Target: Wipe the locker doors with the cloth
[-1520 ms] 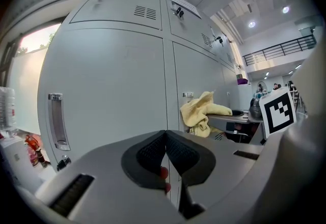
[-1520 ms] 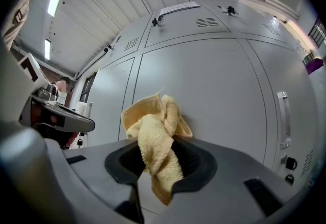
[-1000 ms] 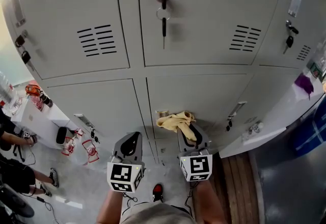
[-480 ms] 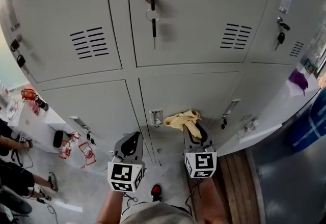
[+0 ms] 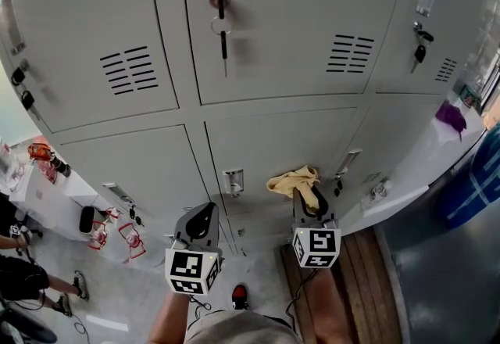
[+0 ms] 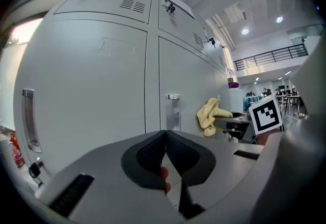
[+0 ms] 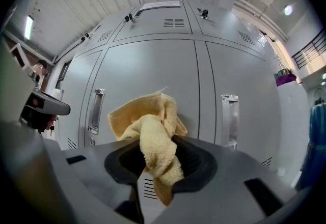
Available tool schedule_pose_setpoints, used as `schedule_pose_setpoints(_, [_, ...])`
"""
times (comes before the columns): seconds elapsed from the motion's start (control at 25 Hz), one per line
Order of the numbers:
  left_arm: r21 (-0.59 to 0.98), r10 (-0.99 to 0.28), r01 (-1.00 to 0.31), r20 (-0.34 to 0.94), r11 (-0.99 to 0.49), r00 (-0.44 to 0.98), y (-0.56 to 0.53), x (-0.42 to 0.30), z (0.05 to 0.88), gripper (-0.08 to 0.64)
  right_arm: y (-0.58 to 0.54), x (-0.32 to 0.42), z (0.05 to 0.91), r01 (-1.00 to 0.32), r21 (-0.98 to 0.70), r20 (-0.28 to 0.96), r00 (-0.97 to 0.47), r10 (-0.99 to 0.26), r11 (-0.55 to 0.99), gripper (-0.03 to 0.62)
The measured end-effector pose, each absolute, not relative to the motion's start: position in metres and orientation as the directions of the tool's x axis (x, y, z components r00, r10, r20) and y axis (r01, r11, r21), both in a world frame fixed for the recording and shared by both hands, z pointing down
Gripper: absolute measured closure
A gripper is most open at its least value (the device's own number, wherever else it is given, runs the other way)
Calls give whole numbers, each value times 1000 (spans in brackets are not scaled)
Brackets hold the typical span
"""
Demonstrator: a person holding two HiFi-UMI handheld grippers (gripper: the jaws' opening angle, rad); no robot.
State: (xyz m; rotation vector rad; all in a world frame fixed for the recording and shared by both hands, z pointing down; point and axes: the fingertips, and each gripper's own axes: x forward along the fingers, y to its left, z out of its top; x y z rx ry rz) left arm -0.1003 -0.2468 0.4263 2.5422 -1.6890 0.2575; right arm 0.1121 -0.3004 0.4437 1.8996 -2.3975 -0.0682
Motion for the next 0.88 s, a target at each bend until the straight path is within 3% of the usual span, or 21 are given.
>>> schedule_pose_setpoints(0.88, [-30,-898,-909,171,-415,404,-245,-95,420,537,-307,160,451,-985,115,78,-117,-990,126,460])
